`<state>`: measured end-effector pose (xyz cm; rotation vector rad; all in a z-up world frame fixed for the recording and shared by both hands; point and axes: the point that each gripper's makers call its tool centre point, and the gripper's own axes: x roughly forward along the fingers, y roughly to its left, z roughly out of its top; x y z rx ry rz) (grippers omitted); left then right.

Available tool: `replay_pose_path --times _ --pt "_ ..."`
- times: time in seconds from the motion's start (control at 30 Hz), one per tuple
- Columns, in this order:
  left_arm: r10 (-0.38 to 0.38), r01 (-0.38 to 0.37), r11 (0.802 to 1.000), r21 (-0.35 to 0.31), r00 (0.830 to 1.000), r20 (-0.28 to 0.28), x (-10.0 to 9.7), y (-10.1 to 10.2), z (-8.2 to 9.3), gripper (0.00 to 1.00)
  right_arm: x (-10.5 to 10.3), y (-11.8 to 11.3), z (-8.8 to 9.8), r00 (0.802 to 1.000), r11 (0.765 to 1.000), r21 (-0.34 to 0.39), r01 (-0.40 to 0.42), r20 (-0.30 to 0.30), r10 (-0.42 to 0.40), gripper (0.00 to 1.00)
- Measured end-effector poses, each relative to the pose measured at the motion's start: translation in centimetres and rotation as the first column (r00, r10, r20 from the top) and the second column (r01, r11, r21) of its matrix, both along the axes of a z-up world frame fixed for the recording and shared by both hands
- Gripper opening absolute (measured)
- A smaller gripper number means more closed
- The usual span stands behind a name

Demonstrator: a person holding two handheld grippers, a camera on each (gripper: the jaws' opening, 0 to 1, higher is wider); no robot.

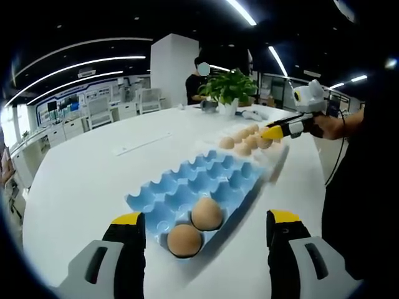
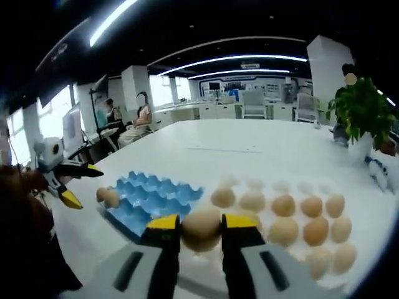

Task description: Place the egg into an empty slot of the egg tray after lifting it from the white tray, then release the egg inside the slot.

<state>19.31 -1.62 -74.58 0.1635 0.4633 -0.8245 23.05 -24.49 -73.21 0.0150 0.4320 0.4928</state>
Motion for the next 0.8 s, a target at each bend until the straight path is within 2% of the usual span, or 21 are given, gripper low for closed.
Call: replay_pose_path --times 0.27,0.5,0.8 --pt "0.007 -0.007 1.0 0.001 1.0 0.001 0.1 0.2 0.0 0.79 -0.5 5.1 -0.1 0.993 0.993 0.034 -0.117 -0.012 0.118 0.24" --pt "0.014 -0.014 1.0 0.001 1.0 0.002 0.0 0.4 0.1 0.79 -0.7 9.5 0.3 0.974 0.972 0.054 -0.228 -0.002 0.228 0.24" --pt "0.021 -0.021 1.0 0.004 1.0 0.003 -0.2 0.6 0.0 0.79 -0.8 12.1 -0.4 0.953 0.952 0.054 -0.3 -0.017 0.302 0.24"
